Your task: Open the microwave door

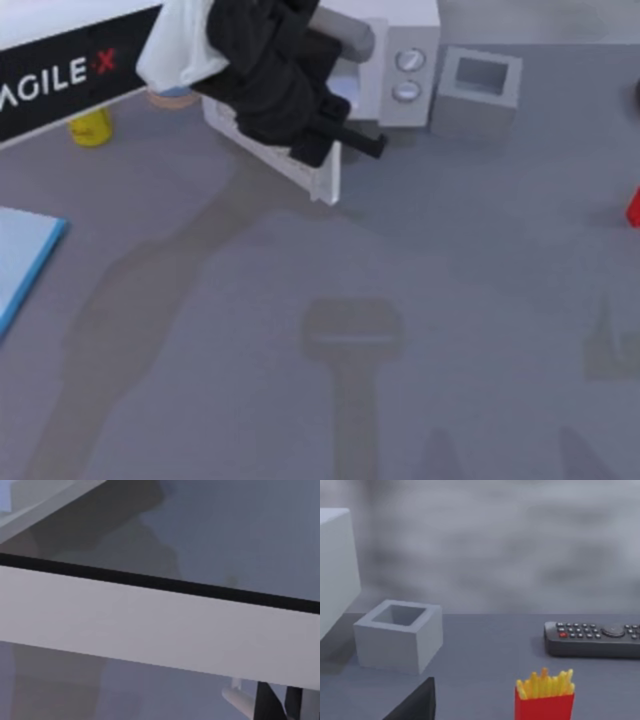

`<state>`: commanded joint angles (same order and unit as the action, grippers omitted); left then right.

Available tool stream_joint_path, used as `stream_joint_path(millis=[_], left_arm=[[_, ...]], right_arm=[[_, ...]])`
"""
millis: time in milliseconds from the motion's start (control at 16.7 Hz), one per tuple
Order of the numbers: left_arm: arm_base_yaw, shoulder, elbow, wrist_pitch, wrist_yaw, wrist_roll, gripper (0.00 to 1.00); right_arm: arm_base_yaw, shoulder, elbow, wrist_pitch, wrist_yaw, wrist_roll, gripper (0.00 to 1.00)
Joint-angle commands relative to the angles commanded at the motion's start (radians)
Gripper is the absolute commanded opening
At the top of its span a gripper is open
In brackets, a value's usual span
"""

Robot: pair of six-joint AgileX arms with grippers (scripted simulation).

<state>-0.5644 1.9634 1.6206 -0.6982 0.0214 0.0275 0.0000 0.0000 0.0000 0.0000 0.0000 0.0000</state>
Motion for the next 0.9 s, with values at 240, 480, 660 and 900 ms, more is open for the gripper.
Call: stream_joint_path(millis=[240,480,660,900], left_arm=[[0.032,-0.047,-0.062,0.012,0.049,0.094,0.00],[0.039,-0.056,-0.074,0.014,0.059,0.113,0.00],[0.039,-0.056,-0.074,0.014,0.059,0.113,0.00],[0.039,-0.056,-0.074,0.014,0.059,0.113,0.00]], right_arm=[[0.000,0.000,0.000,0.000,0.000,0.000,1.00],[0.000,0.000,0.000,0.000,0.000,0.000,1.00],[0.000,0.000,0.000,0.000,0.000,0.000,1.00],[0.000,0.000,0.000,0.000,0.000,0.000,1.00]])
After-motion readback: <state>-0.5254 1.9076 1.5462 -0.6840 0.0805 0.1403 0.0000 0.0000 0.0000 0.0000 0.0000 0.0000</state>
